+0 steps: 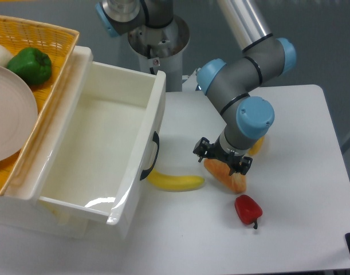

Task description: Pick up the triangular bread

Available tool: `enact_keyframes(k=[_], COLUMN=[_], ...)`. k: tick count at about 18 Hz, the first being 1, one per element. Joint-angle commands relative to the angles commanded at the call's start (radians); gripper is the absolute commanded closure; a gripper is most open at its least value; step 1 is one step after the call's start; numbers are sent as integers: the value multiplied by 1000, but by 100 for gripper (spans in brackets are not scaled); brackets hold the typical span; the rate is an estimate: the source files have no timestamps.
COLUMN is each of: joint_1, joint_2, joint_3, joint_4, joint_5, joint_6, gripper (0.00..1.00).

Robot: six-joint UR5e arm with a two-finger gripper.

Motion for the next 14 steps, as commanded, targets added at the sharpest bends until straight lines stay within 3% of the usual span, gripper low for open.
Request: enact_keyframes(k=[14], joint_1=[35], joint_2=[-41], joint_3=[12], joint_4=[46], joint_5=[31], joint_6=[2], gripper=[0])
